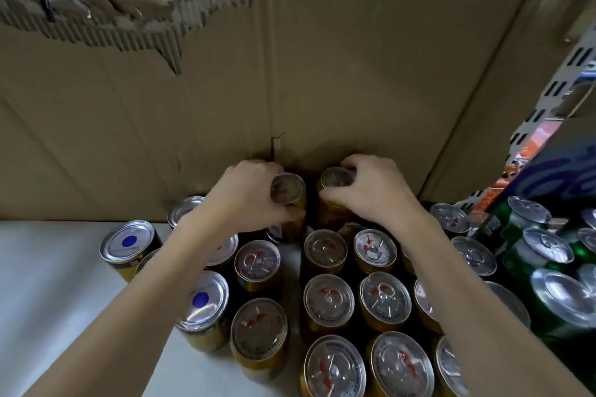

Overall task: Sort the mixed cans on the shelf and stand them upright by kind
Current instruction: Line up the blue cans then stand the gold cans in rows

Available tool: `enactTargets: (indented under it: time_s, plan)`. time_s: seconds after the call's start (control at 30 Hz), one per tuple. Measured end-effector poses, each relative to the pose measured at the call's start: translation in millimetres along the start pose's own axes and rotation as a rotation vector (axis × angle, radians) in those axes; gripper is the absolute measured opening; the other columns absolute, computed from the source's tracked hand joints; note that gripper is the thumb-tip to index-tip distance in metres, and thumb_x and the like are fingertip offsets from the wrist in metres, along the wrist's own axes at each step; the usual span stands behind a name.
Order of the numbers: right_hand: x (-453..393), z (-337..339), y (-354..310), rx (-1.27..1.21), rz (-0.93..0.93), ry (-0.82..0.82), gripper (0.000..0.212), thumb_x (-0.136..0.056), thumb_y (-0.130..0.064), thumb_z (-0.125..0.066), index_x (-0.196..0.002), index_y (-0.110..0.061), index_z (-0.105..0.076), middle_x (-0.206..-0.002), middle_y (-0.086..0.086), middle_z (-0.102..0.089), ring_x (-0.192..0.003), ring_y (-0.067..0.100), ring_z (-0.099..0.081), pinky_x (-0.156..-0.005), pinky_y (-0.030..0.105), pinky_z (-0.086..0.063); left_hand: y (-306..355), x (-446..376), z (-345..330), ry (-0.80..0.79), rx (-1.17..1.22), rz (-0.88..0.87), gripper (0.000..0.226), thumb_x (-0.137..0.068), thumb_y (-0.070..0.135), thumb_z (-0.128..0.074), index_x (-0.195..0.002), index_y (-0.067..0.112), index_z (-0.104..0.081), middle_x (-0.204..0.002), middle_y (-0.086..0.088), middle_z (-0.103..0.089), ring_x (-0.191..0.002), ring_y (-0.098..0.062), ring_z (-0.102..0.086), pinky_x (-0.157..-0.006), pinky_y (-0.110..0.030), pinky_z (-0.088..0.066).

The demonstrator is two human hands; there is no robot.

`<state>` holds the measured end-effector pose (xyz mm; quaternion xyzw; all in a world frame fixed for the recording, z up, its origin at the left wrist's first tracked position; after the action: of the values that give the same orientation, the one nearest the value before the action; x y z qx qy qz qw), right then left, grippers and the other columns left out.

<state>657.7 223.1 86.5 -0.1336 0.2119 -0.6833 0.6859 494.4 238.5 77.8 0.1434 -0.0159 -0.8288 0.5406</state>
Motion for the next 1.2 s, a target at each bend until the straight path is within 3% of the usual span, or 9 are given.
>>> enactTargets:
  time_s: [0.13,0.23,0.33,0.43,0.53,0.67,0.87,1.03,1.2]
  plan:
    - [5,43,1,-0.085,0.008,0.178,0.041,-0.070,-0.045,-0.072,-0.101,-0.018,-0.068,-0.094,0.001,-0.064,-0.087,0.014,-0.051,-0.075,0.027,-0.042,10,0,38,0.214,0.325,-0.024,0.058,-0.062,0.070,-0.048,-0.089,0.021,-0.065,-0.077,0.010,-0.063,-0.079,-0.014,-0.060,-0.066,-0.028,-0.045]
    - [8,60,3,-0.115,0.040,0.265,0.039,-0.070,-0.044,-0.072,-0.100,-0.019,-0.069,-0.092,-0.001,-0.066,-0.089,0.013,-0.054,-0.073,0.022,-0.039,18,-3,53,0.300,0.433,-0.038,0.049,-0.071,0.058,-0.057,-0.102,0.022,-0.066,-0.084,0.015,-0.060,-0.087,-0.007,-0.056,-0.072,-0.014,-0.042]
    - [11,70,7,-0.101,0.067,0.293,0.037,-0.072,-0.044,-0.072,-0.098,-0.018,-0.069,-0.087,-0.003,-0.063,-0.083,0.009,-0.051,-0.067,0.017,-0.035,23,-8,58,0.290,0.449,-0.055,0.048,-0.072,0.054,-0.057,-0.106,0.020,-0.067,-0.087,0.016,-0.061,-0.091,-0.006,-0.058,-0.076,-0.016,-0.044]
    - [11,72,14,-0.078,0.066,0.285,0.041,-0.072,-0.047,-0.070,-0.102,-0.019,-0.068,-0.091,-0.005,-0.063,-0.085,0.008,-0.051,-0.060,0.012,-0.034,25,-11,53,0.227,0.461,-0.067,0.055,-0.066,0.062,-0.054,-0.100,0.022,-0.067,-0.081,0.021,-0.061,-0.082,-0.001,-0.059,-0.072,-0.014,-0.045]
    - [10,69,21,-0.083,0.059,0.275,0.042,-0.070,-0.048,-0.071,-0.101,-0.019,-0.069,-0.093,-0.004,-0.065,-0.086,0.009,-0.053,-0.062,0.013,-0.035,25,-13,42,0.147,0.431,-0.088,0.061,-0.057,0.064,-0.056,-0.096,0.018,-0.068,-0.084,0.008,-0.068,-0.081,-0.007,-0.060,-0.072,-0.028,-0.046]
    - [9,56,29,-0.082,0.042,0.244,0.044,-0.067,-0.052,-0.072,-0.097,-0.020,-0.069,-0.093,-0.002,-0.066,-0.089,0.013,-0.056,-0.070,0.023,-0.040,17,-16,22,-0.087,0.270,-0.105,0.064,-0.059,0.058,-0.066,-0.117,0.031,-0.058,-0.108,0.010,-0.064,-0.102,-0.015,-0.058,-0.089,-0.038,-0.047]
    - [2,24,42,0.001,-0.007,0.170,0.053,-0.066,-0.057,-0.073,-0.099,-0.016,-0.067,-0.096,0.003,-0.061,-0.090,0.018,-0.055,-0.069,0.026,-0.038,8,-15,-4,-0.386,0.105,-0.230,0.075,-0.072,0.022,-0.079,-0.137,0.020,-0.042,-0.131,0.001,-0.048,-0.118,-0.013,-0.044,-0.093,-0.016,-0.032]
    - [-3,-2,51,0.078,-0.094,0.032,0.065,-0.069,-0.061,-0.069,-0.110,-0.012,-0.062,-0.107,0.007,-0.059,-0.098,0.022,-0.055,-0.076,0.030,-0.045,-4,-13,-26,-0.549,-0.017,-0.211,0.075,-0.069,0.010,-0.078,-0.132,0.029,-0.042,-0.127,0.002,-0.038,-0.115,-0.018,-0.044,-0.095,-0.034,-0.043]
    - [-2,-17,56,0.132,-0.138,-0.022,0.066,-0.069,-0.062,-0.070,-0.107,-0.008,-0.061,-0.105,0.009,-0.061,-0.099,0.026,-0.057,-0.080,0.034,-0.048,-1,-10,-49,-0.580,-0.166,-0.236,0.069,-0.081,-0.004,-0.056,-0.135,0.036,-0.040,-0.129,-0.001,-0.032,-0.111,-0.027,-0.050,-0.091,-0.038,-0.046]
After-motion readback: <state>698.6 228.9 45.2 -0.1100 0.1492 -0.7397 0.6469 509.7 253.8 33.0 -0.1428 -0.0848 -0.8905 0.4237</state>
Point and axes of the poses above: each hand's wrist, its own x-axis away from the middle knuckle, its own z-axis out of the back of the hand, y = z × x, the point moved 6 cm from there along -x, towards the middle knuckle
